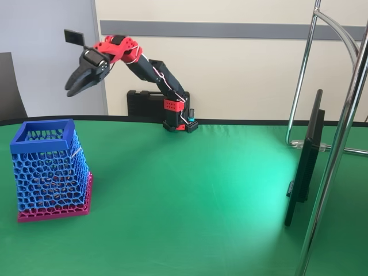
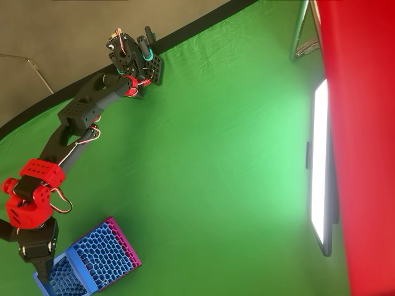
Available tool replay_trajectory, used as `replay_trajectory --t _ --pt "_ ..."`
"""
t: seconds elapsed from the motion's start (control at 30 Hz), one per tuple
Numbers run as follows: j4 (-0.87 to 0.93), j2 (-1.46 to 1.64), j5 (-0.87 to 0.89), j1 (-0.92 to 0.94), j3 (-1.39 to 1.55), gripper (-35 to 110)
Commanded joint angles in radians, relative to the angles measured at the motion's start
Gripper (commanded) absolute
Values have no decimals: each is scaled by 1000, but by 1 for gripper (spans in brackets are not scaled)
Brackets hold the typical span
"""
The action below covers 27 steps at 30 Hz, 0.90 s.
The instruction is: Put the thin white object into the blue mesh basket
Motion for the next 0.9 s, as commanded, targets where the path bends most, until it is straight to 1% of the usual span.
replay_trajectory --t 0.0,0.23,0.73,0.87 --pt "40 130 26 -31 48 15" --pt "64 357 100 -89 318 8" --pt "64 836 227 -290 1040 1" --pt "-21 997 285 -359 1313 1"
